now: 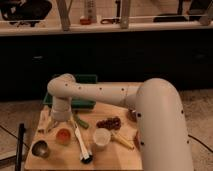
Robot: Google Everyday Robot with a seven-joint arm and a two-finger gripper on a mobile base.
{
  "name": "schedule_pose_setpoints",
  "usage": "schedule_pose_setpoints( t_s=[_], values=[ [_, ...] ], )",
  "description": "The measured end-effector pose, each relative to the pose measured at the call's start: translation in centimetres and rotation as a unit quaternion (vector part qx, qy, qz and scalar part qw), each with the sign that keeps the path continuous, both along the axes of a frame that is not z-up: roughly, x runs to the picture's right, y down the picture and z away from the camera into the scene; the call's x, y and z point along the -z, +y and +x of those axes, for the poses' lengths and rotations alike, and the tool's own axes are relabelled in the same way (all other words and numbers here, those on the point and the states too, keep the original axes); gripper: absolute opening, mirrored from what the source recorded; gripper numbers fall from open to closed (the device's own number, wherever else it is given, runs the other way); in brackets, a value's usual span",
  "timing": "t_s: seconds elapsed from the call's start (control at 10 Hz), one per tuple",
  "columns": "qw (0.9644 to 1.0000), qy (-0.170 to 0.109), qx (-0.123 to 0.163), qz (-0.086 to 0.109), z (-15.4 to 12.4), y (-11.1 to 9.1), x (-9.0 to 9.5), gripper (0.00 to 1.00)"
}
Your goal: Place apple in plastic cup
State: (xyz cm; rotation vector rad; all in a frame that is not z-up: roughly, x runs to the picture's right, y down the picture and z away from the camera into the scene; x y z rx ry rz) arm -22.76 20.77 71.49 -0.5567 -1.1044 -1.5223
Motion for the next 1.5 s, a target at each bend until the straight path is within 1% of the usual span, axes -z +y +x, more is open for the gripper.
schedule_pose_setpoints(
  t_s=[0.9,1.2,1.5],
  values=[
    [1.0,-0.002,0.006,0.0,0.1,-0.6,0.1,0.8],
    [1.0,0.005,0.007,0.002,0.4,-1.2,-0.3,0.8],
    [0.9999,0.006,0.008,0.002,0.3,-1.3,-0.3,0.8]
  ],
)
